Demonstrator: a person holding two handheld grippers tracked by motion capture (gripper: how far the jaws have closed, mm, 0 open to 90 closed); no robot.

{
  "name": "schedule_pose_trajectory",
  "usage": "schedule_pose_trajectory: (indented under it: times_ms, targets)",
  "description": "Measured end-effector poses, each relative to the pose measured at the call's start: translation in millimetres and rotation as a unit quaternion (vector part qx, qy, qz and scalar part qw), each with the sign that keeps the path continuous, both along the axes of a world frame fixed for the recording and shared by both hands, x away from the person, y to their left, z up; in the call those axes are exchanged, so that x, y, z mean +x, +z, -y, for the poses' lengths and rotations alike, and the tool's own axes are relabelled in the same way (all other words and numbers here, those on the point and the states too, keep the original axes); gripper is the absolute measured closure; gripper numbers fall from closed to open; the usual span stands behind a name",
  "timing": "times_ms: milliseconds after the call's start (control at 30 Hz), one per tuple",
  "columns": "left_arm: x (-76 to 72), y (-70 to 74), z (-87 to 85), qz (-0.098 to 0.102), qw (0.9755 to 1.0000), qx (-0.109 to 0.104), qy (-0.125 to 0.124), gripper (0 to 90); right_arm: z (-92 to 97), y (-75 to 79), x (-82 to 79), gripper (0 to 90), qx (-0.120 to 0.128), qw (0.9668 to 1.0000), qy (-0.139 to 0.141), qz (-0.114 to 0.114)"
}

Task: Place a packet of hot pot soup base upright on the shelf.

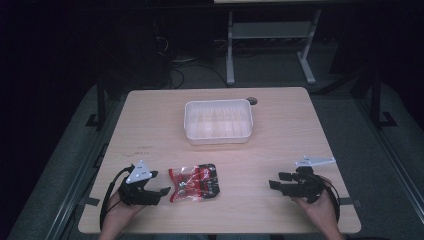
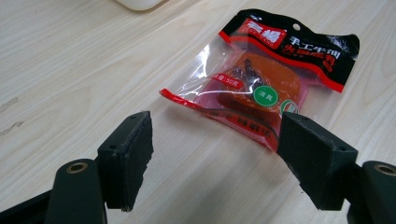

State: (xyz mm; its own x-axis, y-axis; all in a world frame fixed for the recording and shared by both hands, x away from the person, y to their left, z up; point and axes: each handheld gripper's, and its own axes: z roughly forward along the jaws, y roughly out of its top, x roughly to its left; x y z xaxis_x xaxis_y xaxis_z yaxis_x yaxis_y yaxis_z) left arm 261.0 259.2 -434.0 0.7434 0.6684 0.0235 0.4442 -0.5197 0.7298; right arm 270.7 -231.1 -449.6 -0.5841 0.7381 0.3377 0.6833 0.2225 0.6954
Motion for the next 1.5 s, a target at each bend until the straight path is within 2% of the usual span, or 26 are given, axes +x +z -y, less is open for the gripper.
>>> schedule_pose_trajectory:
  times_ms: [233,300,600,633,700,767,833,867,1000,1100,1200,1333,1400,1433,1467,1500]
  targets:
    - [0.9,-0.9,8.5,-0.002,0.9999,0.002,-0.013,26.4,-16.2,0.4,6.4,38.1,0.001,0.9997,0.021,-0.011]
    - [1.9,-2.0,12.5,-0.003,0.9998,0.003,-0.017,26.5,-29.7,2.2,9.8,37.6,-0.004,0.9992,0.040,-0.011]
    - [5.5,-2.7,24.7,-0.006,0.9991,0.015,-0.038,28.8,-61.6,7.9,20.3,38.0,-0.011,0.9971,0.073,-0.016]
    - [6.1,-2.9,26.0,-0.006,0.9990,0.016,-0.041,29.2,-67.4,8.6,22.2,38.0,-0.012,0.9967,0.078,-0.019]
    - [8.0,-4.1,28.8,-0.015,0.9986,0.009,-0.049,31.4,-82.6,10.2,28.2,39.0,0.012,0.9940,0.101,-0.041]
    - [8.6,-4.4,30.2,-0.016,0.9984,0.009,-0.053,32.2,-87.1,10.7,29.8,39.4,0.019,0.9928,0.108,-0.049]
    - [9.4,-4.9,34.1,-0.018,0.9979,0.012,-0.062,33.6,-107.3,15.7,34.5,42.0,0.015,0.9906,0.127,-0.050]
    - [9.4,-4.9,34.1,-0.018,0.9979,0.012,-0.062,34.0,-111.1,16.4,36.1,42.4,0.018,0.9900,0.130,-0.051]
    - [9.4,-7.8,38.8,-0.023,0.9969,0.023,-0.072,35.0,-126.7,16.5,44.2,43.4,0.008,0.9896,0.133,-0.056]
    - [11.5,-11.2,37.7,-0.033,0.9964,0.029,-0.072,35.0,-138.2,9.1,54.7,44.3,0.013,0.9880,0.133,-0.078]
    - [12.9,-13.0,35.9,-0.040,0.9963,0.028,-0.071,34.9,-145.2,0.1,61.2,44.9,0.006,0.9863,0.133,-0.097]
    - [16.4,-18.6,32.2,-0.062,0.9952,0.031,-0.069,34.8,-151.2,-8.0,65.1,46.1,0.001,0.9842,0.133,-0.117]
    - [16.6,-18.6,31.9,-0.062,0.9952,0.031,-0.068,34.8,-151.9,-8.4,64.7,46.5,0.002,0.9839,0.133,-0.119]
    - [15.5,-16.4,32.6,-0.053,0.9957,0.035,-0.068,34.7,-153.7,-9.2,62.9,46.8,0.001,0.9827,0.136,-0.125]
    - [15.5,-16.4,32.6,-0.053,0.9957,0.035,-0.068,33.9,-154.5,-9.6,62.3,47.0,-0.002,0.9826,0.139,-0.124]
    - [14.0,-13.7,33.4,-0.039,0.9965,0.032,-0.066,32.9,-155.8,-10.0,61.7,47.8,-0.007,0.9825,0.140,-0.123]
